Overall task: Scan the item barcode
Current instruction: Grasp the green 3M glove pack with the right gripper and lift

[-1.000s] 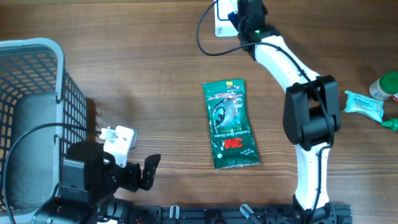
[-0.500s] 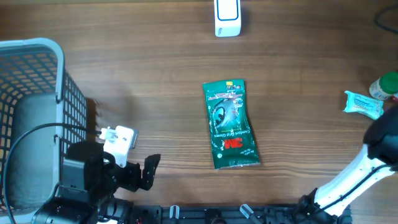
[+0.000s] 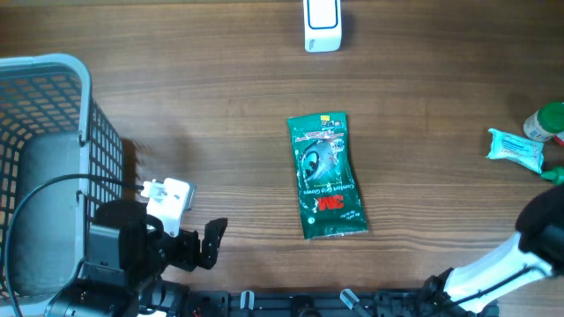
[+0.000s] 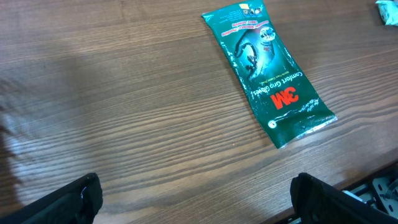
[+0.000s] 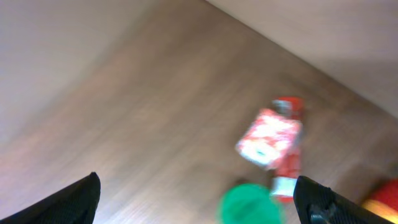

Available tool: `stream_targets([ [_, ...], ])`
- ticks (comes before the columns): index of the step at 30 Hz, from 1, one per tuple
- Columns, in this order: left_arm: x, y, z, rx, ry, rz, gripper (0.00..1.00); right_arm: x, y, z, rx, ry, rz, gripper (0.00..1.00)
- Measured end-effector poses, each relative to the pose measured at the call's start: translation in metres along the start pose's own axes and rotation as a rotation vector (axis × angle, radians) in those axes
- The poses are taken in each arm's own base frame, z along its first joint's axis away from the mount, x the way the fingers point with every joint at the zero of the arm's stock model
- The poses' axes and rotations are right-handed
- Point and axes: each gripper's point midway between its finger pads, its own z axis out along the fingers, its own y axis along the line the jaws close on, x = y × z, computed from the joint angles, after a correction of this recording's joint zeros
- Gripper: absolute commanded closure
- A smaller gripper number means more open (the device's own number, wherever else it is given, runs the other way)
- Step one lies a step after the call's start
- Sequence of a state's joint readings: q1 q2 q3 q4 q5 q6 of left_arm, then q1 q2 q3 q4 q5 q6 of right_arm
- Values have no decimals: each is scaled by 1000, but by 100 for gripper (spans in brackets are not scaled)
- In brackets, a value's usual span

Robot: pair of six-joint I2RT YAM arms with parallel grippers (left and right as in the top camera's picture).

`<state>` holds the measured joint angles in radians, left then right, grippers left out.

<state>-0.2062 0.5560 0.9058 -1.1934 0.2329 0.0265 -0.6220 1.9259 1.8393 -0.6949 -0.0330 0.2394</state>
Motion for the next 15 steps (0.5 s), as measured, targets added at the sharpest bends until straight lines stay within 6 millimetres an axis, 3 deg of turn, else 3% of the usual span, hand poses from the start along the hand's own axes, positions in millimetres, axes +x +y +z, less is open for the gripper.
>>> stream_targets([
  [2, 0, 0, 0, 0, 0, 0, 0, 19, 52, -39, -221, 95, 50, 1],
  [3, 0, 0, 0, 0, 0, 0, 0, 40, 80, -49, -313, 183, 61, 0],
  [5, 0, 0, 0, 0, 1, 0, 0, 73, 115, -58, -390, 304, 52, 0],
  [8, 0, 0, 0, 0, 0, 0, 0, 130, 184, -84, -499, 454, -68, 0],
  [12, 0, 0, 0, 0, 0, 0, 0, 233, 251, -132, -473, 614, -354, 0],
  [14, 0, 0, 0, 0, 0, 0, 0, 283, 272, -152, -478, 670, -483, 0],
  [15, 0, 0, 0, 0, 0, 0, 0, 328, 282, -160, -487, 711, -581, 0],
])
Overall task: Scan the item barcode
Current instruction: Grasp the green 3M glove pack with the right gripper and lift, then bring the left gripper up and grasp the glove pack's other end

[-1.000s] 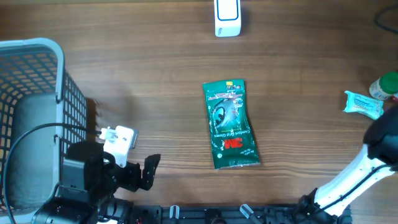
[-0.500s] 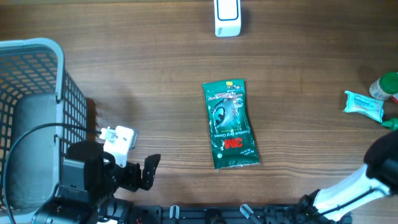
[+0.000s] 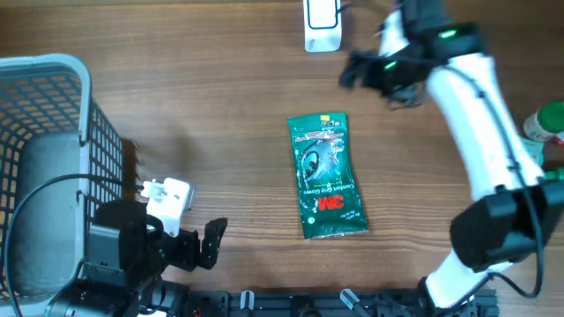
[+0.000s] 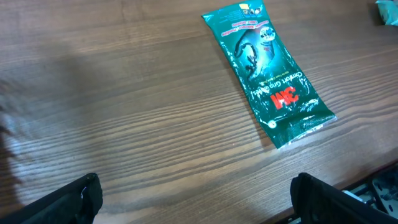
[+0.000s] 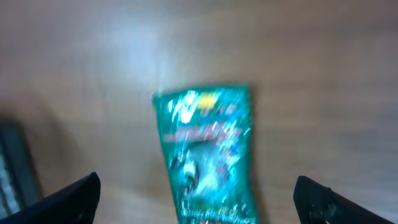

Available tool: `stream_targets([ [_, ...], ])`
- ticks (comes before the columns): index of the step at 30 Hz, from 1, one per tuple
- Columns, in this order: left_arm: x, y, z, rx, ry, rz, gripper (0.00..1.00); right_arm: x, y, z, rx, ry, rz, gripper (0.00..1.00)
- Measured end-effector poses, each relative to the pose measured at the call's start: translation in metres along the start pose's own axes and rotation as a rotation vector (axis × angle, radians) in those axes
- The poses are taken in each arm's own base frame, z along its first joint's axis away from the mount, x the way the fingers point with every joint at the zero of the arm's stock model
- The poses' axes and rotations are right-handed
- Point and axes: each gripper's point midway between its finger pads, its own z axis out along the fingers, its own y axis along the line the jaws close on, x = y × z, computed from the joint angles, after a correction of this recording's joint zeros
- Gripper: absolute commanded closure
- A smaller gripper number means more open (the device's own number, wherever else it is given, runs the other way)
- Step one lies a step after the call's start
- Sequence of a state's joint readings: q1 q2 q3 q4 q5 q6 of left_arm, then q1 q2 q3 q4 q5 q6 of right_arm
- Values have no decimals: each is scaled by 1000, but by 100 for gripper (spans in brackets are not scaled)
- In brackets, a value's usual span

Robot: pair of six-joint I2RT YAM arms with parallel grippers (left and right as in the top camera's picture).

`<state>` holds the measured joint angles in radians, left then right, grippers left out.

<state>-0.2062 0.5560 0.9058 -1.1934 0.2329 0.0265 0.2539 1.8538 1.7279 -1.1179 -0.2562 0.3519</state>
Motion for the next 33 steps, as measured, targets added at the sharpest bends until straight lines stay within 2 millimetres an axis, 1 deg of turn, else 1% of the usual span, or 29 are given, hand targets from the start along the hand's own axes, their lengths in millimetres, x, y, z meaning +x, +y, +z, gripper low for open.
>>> stream_targets([
  [1, 0, 0, 0, 0, -1, 0, 0, 15, 8, 18, 13, 38, -35, 0],
  [2, 0, 0, 0, 0, 0, 0, 0, 22, 15, 36, 21, 35, -76, 0],
  [3, 0, 0, 0, 0, 1, 0, 0, 40, 23, 59, 43, 54, -129, 0],
  [4, 0, 0, 0, 0, -1, 0, 0, 69, 29, 86, 77, 106, -188, 0],
  [5, 0, 0, 0, 0, 0, 0, 0, 92, 32, 107, 101, 135, -240, 0],
  [6, 0, 0, 0, 0, 0, 0, 0, 107, 37, 121, 119, 138, -290, 0],
  [8, 0, 0, 0, 0, 0, 0, 0, 128, 36, 138, 207, 135, -371, 1],
  [9, 0, 0, 0, 0, 0, 0, 0, 132, 34, 142, 243, 133, -389, 1],
  [10, 0, 0, 0, 0, 0, 0, 0, 135, 30, 148, 287, 130, -400, 6],
  [11, 0, 0, 0, 0, 0, 0, 0, 137, 22, 158, 336, 135, -398, 31],
  [12, 0, 0, 0, 0, 1, 0, 0, 135, 21, 161, 346, 129, -388, 50],
  [13, 0, 0, 0, 0, 0, 0, 0, 135, 20, 163, 354, 134, -380, 89],
  [14, 0, 0, 0, 0, 0, 0, 0, 134, 22, 164, 356, 135, -377, 95],
  [18, 0, 0, 0, 0, 0, 0, 0, 133, 14, 162, 397, 162, -369, 96],
  [20, 0, 0, 0, 0, 0, 0, 0, 143, 19, 159, 331, 235, -363, 96],
  [21, 0, 0, 0, 0, 0, 0, 0, 152, 36, 151, 170, 306, -354, 96],
  [22, 0, 0, 0, 0, 0, 0, 0, 154, 50, 141, 58, 331, -350, 96],
  [23, 0, 0, 0, 0, 0, 0, 0, 152, 64, 125, -57, 338, -344, 96],
  [24, 0, 0, 0, 0, 0, 0, 0, 138, 84, 81, -252, 300, -329, 96],
  [25, 0, 0, 0, 0, 0, 0, 0, 130, 91, 56, -335, 269, -321, 96],
  [26, 0, 0, 0, 0, 0, 0, 0, 122, 97, 18, -464, 231, -305, 96],
  [27, 0, 0, 0, 0, 0, 0, 0, 119, 102, -6, -551, 216, -295, 96],
  [28, 0, 0, 0, 0, 0, 0, 0, 121, 107, -30, -656, 231, -269, 96],
  [29, 0, 0, 0, 0, 0, 0, 0, 127, 117, -49, -790, 277, -238, 96],
  [30, 0, 0, 0, 0, 0, 0, 0, 129, 125, -61, -881, 300, -229, 96],
  [32, 0, 0, 0, 0, 0, 0, 0, 134, 143, -93, -1094, 351, -225, 96],
  [33, 0, 0, 0, 0, 0, 0, 0, 135, 148, -104, -1162, 360, -233, 96],
])
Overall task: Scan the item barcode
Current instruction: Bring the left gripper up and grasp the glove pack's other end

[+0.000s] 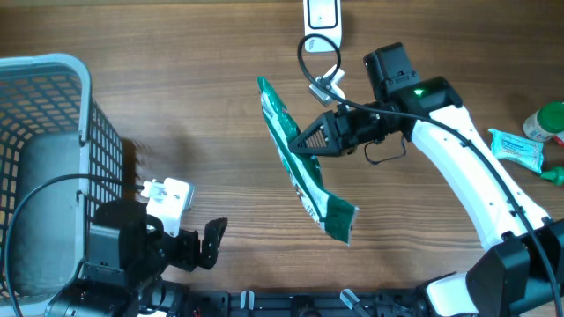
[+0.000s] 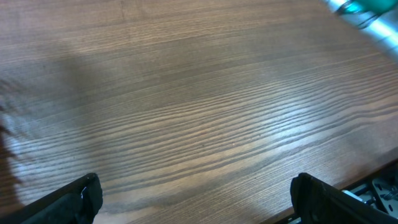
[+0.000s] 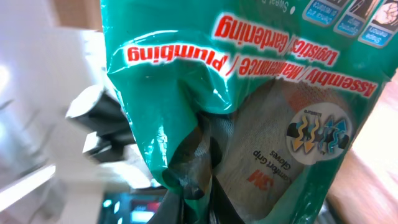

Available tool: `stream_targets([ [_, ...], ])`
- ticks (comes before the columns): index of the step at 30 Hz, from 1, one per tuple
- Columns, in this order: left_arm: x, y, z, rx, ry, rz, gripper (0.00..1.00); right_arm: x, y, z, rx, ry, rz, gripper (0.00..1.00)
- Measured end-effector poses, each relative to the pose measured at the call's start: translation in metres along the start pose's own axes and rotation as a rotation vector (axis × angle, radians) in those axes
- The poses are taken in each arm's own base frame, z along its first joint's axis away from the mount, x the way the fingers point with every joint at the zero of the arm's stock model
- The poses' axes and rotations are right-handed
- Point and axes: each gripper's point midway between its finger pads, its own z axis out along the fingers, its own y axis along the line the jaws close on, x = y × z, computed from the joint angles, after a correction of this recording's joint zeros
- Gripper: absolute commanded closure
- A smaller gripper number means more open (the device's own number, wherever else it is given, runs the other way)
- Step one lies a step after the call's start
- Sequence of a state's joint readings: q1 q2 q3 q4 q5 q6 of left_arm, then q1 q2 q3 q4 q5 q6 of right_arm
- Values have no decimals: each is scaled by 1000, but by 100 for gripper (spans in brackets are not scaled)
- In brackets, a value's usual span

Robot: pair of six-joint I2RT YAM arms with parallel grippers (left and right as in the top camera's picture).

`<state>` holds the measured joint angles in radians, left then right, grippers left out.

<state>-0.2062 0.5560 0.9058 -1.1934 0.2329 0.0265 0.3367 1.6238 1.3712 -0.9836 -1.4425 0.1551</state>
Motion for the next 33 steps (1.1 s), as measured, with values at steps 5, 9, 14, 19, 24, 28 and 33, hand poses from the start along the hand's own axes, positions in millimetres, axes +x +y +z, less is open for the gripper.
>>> stream_targets([
  [5, 0, 0, 0, 0, 0, 0, 0, 0, 18, -1, -103, 14, -32, 96],
  [9, 0, 0, 0, 0, 0, 0, 0, -3, 20, -1, -114, 12, -81, 95],
  [14, 0, 0, 0, 0, 0, 0, 0, -5, 21, -1, -116, 13, -65, 95],
  [19, -48, -9, -5, 44, -195, 53, 0, -7, 22, -1, -116, 13, -54, 96],
  [24, -63, -33, -11, 176, -259, 89, 0, -12, 23, -1, -117, 4, -202, 96],
  [28, -80, -64, -22, 350, -334, 154, 0, -12, 23, -1, -117, 3, -222, 96],
  [33, -65, -91, -9, 564, -196, 185, 5, -12, 23, -1, -117, 4, -208, 96],
])
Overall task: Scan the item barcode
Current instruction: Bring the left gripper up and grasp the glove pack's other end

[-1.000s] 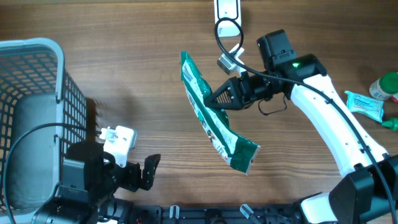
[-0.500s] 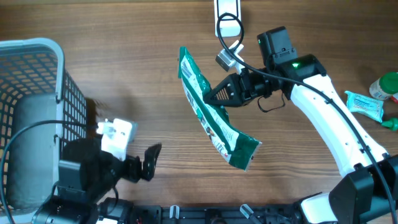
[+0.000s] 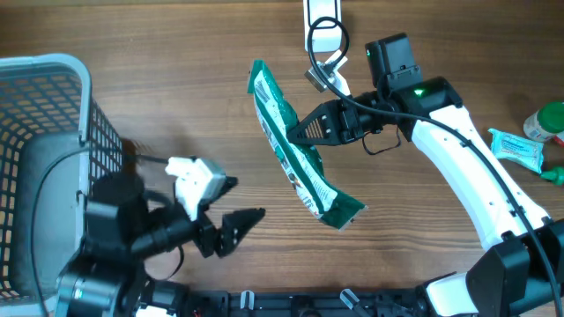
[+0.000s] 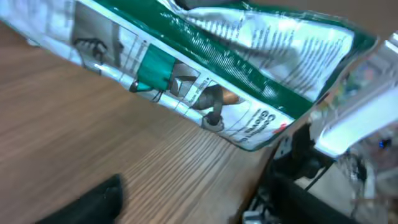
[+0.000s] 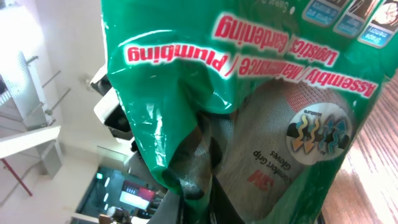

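A green 3M gloves packet (image 3: pixel 295 145) hangs tilted above the table's middle, its lower end toward the front. My right gripper (image 3: pixel 298 134) is shut on its edge; in the right wrist view the packet (image 5: pixel 249 93) fills the frame with the right gripper (image 5: pixel 208 196) pinching it at the bottom. My left gripper (image 3: pixel 245 199) is open at the front left, pointing at the packet. In the left wrist view the packet's white and green printed back (image 4: pixel 205 56) is overhead, and the left gripper (image 4: pixel 199 205) holds nothing. No barcode is legible.
A grey wire basket (image 3: pixel 53 79) stands at the left edge. A white device (image 3: pixel 322 31) sits at the table's back, partly behind a cable. A teal tube (image 3: pixel 515 148) and a green-capped bottle (image 3: pixel 548 119) lie at the far right.
My left arm has risen and turned toward the packet, whose printed back now fills its wrist view instead of bare table. The right gripper has shifted the packet slightly back and left.
The packet lay flat on the table's middle with my right arm at the right edge. Then the right arm was over the back of the table by the packet. Then it held the packet lifted and tilted, and now my left gripper points at it.
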Available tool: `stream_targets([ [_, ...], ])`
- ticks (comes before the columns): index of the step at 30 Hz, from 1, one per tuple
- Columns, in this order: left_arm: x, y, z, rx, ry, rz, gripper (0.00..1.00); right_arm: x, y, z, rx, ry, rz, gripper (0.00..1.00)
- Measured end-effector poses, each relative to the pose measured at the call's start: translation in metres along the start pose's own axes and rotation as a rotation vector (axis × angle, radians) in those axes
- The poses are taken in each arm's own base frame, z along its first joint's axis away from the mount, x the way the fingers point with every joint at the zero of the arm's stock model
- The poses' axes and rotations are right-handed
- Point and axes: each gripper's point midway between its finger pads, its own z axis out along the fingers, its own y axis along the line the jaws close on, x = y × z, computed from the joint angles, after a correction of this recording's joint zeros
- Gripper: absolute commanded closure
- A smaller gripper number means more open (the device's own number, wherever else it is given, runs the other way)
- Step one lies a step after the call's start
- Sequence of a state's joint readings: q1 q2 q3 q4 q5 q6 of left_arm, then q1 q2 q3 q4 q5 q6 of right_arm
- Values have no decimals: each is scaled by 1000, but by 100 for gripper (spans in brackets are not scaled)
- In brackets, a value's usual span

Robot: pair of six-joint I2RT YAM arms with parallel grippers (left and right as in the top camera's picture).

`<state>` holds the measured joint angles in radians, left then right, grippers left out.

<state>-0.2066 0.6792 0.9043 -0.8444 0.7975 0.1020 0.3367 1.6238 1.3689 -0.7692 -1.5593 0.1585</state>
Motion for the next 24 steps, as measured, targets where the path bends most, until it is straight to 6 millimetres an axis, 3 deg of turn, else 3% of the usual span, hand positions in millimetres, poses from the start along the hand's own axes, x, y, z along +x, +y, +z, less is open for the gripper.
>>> stream_targets([
  [1, 1, 2, 5, 18, 19, 2, 0, 0, 0, 0, 0, 0, 9, 96],
  [4, -2, 22, 35, 94, 48, -12, 0, 0, 0, 0, 0, 0, 27, 96],
  [8, -19, 48, 59, 192, 1, -17, 0, 0, 0, 0, 0, -1, 47, 96],
  [12, -32, 87, 55, 283, -85, -85, 0, -3, -1, -7, 7, -19, 63, 96],
  [15, -36, 103, 47, 362, -134, -120, 0, -4, -2, -9, 10, -27, 88, 96],
  [24, -29, 103, 53, 513, -154, -113, 0, -6, -1, -7, 7, -20, 101, 96],
])
